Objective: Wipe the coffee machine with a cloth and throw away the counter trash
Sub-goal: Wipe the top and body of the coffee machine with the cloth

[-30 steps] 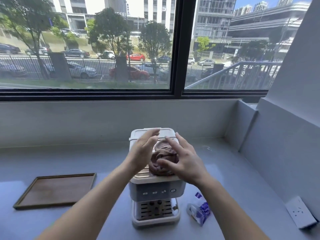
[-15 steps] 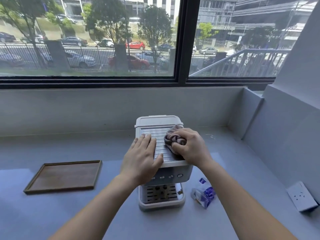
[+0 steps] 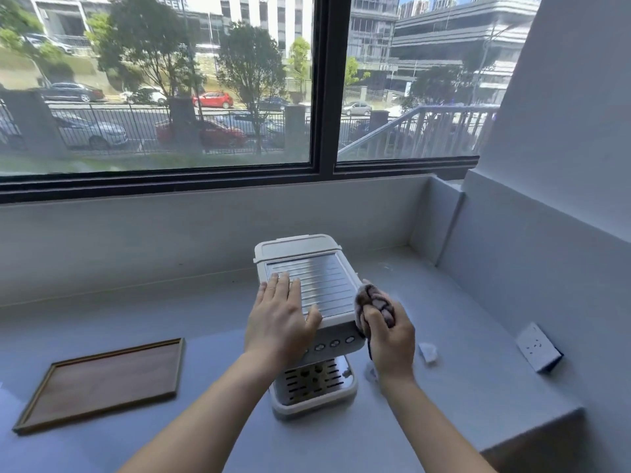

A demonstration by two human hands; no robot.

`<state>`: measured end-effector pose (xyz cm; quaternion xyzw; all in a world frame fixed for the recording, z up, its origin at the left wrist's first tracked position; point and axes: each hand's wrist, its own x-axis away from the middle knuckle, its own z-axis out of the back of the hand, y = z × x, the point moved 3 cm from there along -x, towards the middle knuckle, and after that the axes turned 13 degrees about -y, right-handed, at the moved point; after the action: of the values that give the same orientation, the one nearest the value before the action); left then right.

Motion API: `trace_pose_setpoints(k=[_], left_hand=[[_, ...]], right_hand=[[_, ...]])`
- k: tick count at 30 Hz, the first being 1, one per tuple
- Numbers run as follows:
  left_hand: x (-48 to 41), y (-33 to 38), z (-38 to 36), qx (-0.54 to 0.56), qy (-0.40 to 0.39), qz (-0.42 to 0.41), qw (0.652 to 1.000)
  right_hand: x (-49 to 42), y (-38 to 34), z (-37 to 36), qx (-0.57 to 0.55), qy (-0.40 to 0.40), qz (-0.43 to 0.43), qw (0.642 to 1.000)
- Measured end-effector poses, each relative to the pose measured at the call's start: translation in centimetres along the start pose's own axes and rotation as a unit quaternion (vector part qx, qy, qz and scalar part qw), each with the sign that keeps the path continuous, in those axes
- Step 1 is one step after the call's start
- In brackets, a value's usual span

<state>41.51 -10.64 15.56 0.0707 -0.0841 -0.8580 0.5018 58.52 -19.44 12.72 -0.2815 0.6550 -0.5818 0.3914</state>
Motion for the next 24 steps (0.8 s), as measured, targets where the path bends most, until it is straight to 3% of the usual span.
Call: trace_pose_setpoints(k=[4,6,9,11,16,24], left_hand=[[-0.1,0.0,-0.1,-0.001,0.006,-0.005,1.000],[0.0,0.0,-0.1,-0.006,0.005,-0.006,1.000],[0.0,0.1,0.0,-0.014,0.010,-0.001,1.000],[0.1,0.1,-0.1,-0.014,0.014,0.002,1.000],[0.1,0.1,0.3,-0.012,0.015,0.003,1.000],[0.4,0.5,0.6,-0.017,-0.003,0.015,1.000]], right_hand=[[-5.6,-2.2,-0.8,0.030,-0.077,-0.084,0.993],[-8.4,-2.6,-1.9,0.102,-0.081,-0.105,0.986],[-12.3,-3.5,-3.9,0.335,-0.119,-0.104,0.929],[-14.7,-4.0,-5.4,0.404,-0.162,-0.083,0.896],[-16.0,-3.6,-5.8,0.311,-0.173,-0.085,0.931],[-6.2,-3.2,-0.2,0.262,-0.164,0.024,0.951]])
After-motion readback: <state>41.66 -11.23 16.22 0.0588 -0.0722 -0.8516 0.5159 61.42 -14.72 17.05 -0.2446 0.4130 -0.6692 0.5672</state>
